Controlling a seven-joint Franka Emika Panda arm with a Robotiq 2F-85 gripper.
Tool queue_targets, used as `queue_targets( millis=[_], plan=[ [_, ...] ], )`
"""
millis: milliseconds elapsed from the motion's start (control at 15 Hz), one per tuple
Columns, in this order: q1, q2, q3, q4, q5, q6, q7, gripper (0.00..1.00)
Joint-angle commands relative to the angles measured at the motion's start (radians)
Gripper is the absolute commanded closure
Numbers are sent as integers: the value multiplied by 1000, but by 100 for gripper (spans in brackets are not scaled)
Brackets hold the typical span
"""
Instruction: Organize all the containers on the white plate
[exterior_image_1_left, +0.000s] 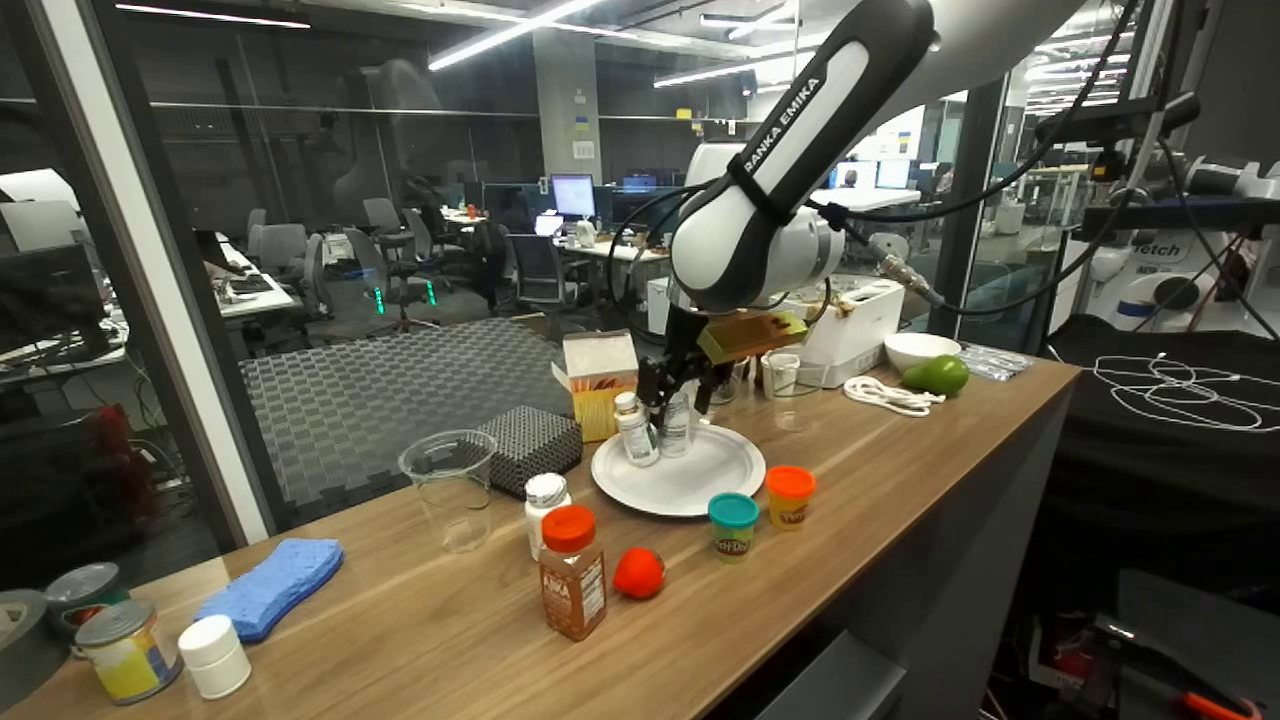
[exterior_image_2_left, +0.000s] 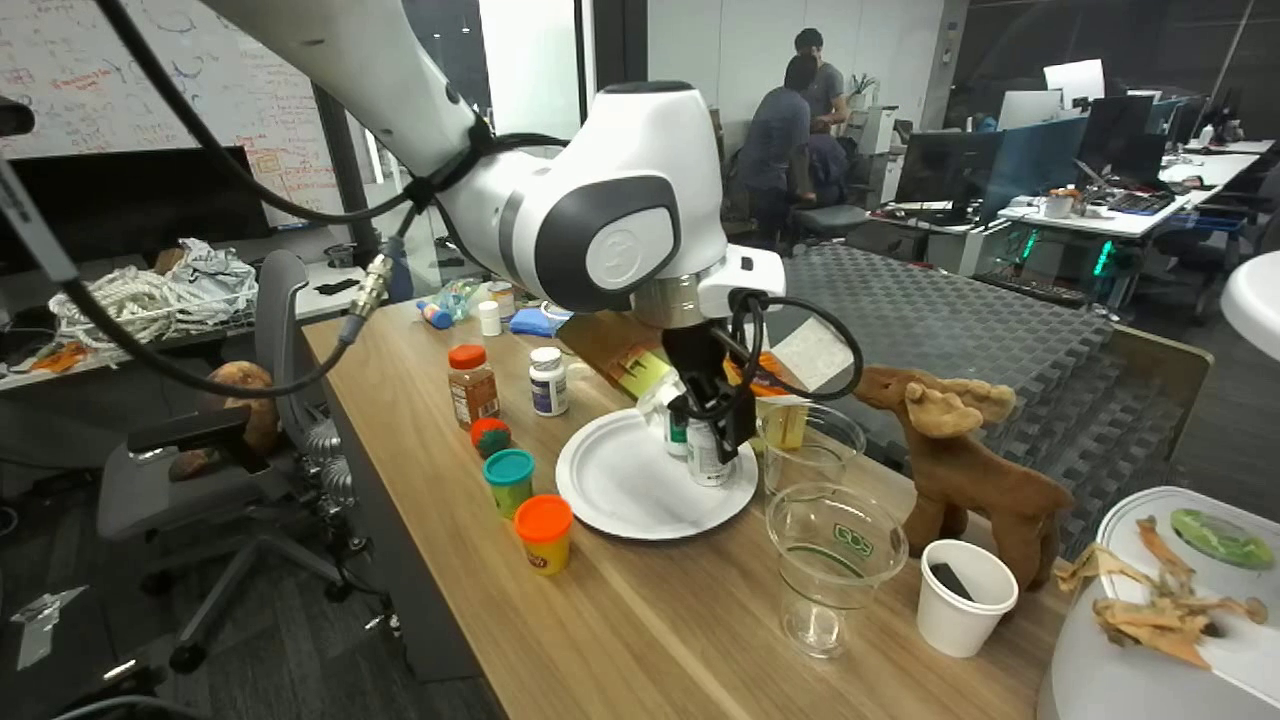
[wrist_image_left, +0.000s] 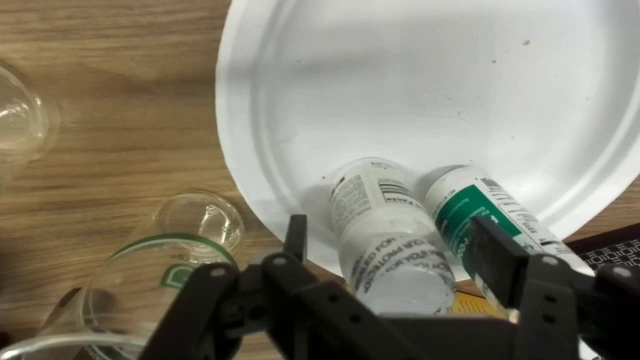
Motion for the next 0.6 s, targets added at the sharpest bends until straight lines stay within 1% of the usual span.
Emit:
queue_targets(
  millis=[0, 533],
  plan=[
    [17, -33, 1, -23, -5, 6, -15, 0],
    [57, -138, -5, -153, -27, 71, -10, 0]
  ],
)
